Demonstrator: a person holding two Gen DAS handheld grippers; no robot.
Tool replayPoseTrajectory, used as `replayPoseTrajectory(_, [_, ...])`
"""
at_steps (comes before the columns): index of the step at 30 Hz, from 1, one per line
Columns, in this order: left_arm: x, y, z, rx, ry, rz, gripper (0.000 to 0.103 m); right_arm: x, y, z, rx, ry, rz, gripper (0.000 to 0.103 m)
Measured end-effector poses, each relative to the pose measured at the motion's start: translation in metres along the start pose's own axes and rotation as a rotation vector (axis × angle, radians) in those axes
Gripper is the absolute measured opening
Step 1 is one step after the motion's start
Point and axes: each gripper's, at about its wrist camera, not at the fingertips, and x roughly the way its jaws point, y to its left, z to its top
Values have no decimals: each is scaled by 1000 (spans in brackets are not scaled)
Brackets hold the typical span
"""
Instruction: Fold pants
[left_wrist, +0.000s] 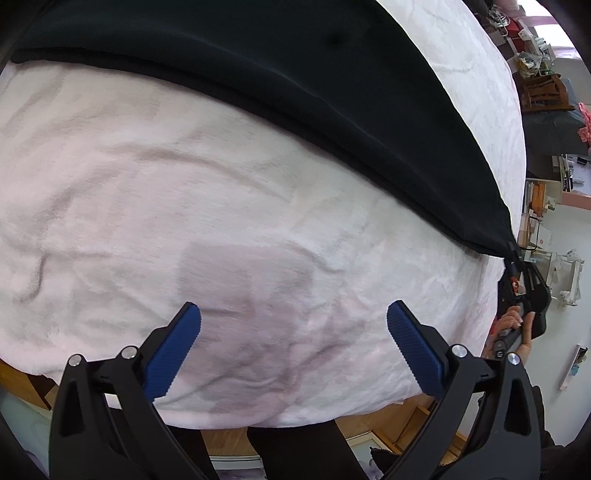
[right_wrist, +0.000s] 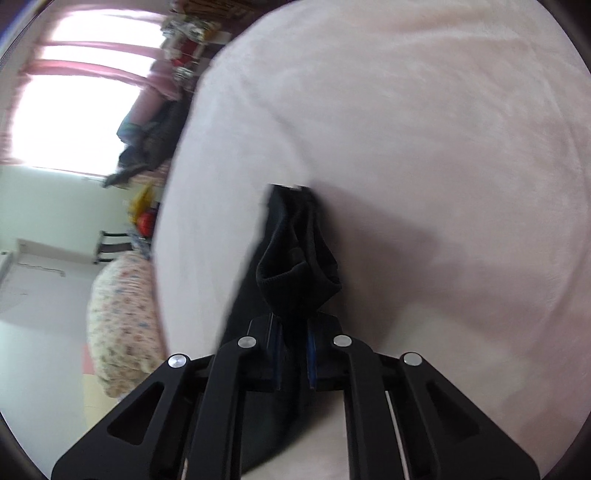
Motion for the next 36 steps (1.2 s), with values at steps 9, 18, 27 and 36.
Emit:
replayPoseTrajectory(9, [-11, 32, 0, -26, -19, -48, 101, 20, 113, -40, -232, 96, 197, 9])
replayPoseTrajectory(18, [-41, 94, 3, -112, -64, -66, 101, 102, 228, -164, -492, 363, 283, 9])
replayPoseTrajectory(27, [-63, 151, 5, -188, -97, -80, 101, 214, 249, -304, -597, 631, 124, 9])
replayPoseTrajectory(36, [-74, 184, 13, -235, -104, -97, 101, 240, 247, -349, -645, 619, 3, 9])
